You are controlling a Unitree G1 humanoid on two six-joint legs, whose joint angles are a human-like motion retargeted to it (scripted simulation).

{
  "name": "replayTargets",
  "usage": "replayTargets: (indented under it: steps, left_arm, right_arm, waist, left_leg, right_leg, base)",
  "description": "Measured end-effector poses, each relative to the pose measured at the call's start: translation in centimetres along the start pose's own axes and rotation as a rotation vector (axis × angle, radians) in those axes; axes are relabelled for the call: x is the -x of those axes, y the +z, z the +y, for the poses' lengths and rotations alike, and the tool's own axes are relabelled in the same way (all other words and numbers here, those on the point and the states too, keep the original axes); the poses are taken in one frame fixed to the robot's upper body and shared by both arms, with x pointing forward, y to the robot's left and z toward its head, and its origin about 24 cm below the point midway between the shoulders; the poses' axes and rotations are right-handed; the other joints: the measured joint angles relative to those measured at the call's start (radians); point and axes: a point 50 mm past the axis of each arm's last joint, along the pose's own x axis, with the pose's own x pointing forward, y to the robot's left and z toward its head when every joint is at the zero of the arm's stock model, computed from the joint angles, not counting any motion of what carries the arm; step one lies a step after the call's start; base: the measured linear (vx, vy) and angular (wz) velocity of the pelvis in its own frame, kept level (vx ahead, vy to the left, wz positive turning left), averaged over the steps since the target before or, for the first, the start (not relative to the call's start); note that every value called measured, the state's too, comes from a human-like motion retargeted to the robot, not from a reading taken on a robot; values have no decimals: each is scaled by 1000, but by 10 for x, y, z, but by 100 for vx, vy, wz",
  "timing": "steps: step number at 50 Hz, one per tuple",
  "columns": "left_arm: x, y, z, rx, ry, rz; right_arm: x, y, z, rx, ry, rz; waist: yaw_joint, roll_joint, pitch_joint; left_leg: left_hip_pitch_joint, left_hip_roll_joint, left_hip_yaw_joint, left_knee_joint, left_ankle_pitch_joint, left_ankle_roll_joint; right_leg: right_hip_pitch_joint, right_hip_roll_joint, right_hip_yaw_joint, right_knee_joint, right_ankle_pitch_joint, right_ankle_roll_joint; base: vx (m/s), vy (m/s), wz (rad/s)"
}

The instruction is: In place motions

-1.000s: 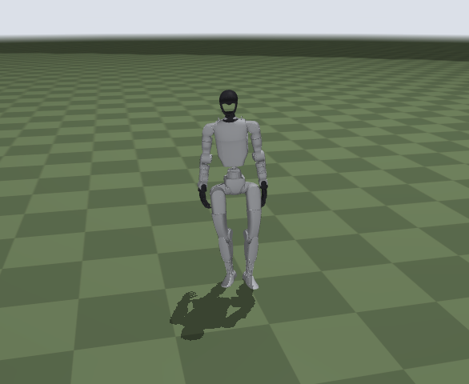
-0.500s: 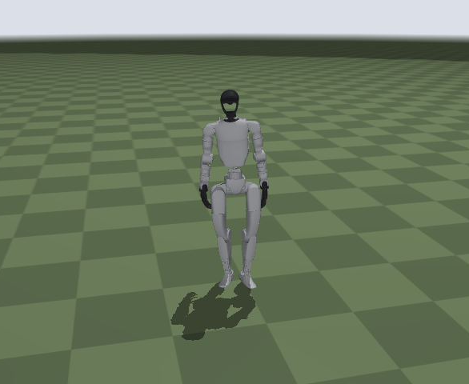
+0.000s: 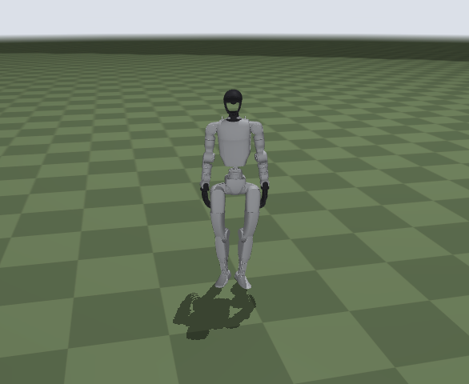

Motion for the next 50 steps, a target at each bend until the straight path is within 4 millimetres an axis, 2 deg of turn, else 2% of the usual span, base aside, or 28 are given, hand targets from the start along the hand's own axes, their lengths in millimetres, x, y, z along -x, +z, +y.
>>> replayTargets:
  steps: [9, 20, 41, 50]
  left_arm:
    - [0, 0, 1, 11, -23, 2]
    - [1, 9, 0, 6, 5, -54]
    - [3, 11, 9, -38, 11, -16]
    - [6, 15, 19, -46, 15, 0]
  right_arm:
    - [-1, -4, 2, 2, 4, 15]
    - [0, -5, 1, 6, 2, 22]
    - [2, 11, -6, 24, -11, -41]
    - [2, 14, -5, -1, -10, -60]
  waist:
    - [1, -11, -2]
    - [7, -19, -5]
    - [8, -33, 13]
    - [-27, -22, 43]
  left_leg:
    - [7, -3, 7, 1, -7, 10]
    - [14, -12, 9, -1, -11, 23]
    - [4, -34, 16, -16, -5, 56]
    - [-22, 1, 20, -21, 15, 50]
  right_leg:
    - [3, -2, 8, 4, 2, 5]
    - [8, -9, 12, 9, 5, 14]
    - [-26, -28, 40, 51, 21, 40]
    - [-81, -27, 39, 186, -36, 41]
  base:
    - [0, 0, 0]
    - [0, 0, 0]
    - [0, 4, -4]
    - [-6, 0, -1]
